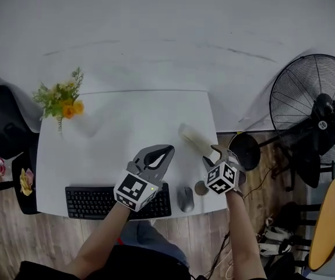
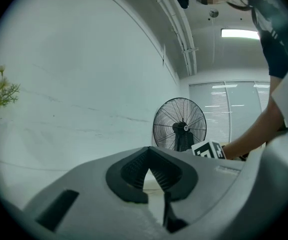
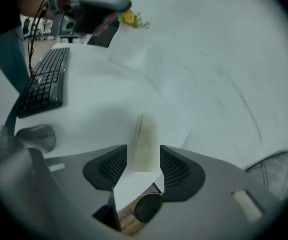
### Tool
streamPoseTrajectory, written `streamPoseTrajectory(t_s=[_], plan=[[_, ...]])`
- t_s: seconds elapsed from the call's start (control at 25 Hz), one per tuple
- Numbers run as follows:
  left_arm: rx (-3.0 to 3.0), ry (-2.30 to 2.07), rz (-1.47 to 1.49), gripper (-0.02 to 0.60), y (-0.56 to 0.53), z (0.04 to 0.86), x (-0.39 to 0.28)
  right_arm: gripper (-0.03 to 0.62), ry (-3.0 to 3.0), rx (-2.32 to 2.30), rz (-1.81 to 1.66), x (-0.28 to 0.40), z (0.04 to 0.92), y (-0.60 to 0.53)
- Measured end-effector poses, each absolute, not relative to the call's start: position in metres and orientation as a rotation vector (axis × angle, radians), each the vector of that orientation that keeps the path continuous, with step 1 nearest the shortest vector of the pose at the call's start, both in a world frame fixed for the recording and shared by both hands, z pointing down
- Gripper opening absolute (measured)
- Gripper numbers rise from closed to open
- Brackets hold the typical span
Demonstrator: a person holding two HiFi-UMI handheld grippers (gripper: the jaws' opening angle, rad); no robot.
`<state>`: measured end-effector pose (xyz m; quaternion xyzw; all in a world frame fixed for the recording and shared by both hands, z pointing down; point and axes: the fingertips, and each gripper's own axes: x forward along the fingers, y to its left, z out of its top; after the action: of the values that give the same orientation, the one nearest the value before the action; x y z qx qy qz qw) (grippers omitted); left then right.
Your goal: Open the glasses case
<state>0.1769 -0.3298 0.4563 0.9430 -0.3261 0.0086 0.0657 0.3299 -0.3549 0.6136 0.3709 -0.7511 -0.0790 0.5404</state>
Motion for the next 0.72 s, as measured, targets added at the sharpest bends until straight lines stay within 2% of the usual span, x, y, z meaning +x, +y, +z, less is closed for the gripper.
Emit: streamPoseTrajectory(t_s=[0.32, 0.72], plan=[[2.825, -0.972, 0.045, 0.008, -0.328, 0.463, 0.177, 0.195, -1.655, 0.743, -0.196, 0.340, 0.670, -0.370], [2.818, -0.963, 0.049, 0.008, -0.336, 0.468, 0.174, 0.149, -1.622, 0.753, -0.185, 0.342, 0.679, -0.380]])
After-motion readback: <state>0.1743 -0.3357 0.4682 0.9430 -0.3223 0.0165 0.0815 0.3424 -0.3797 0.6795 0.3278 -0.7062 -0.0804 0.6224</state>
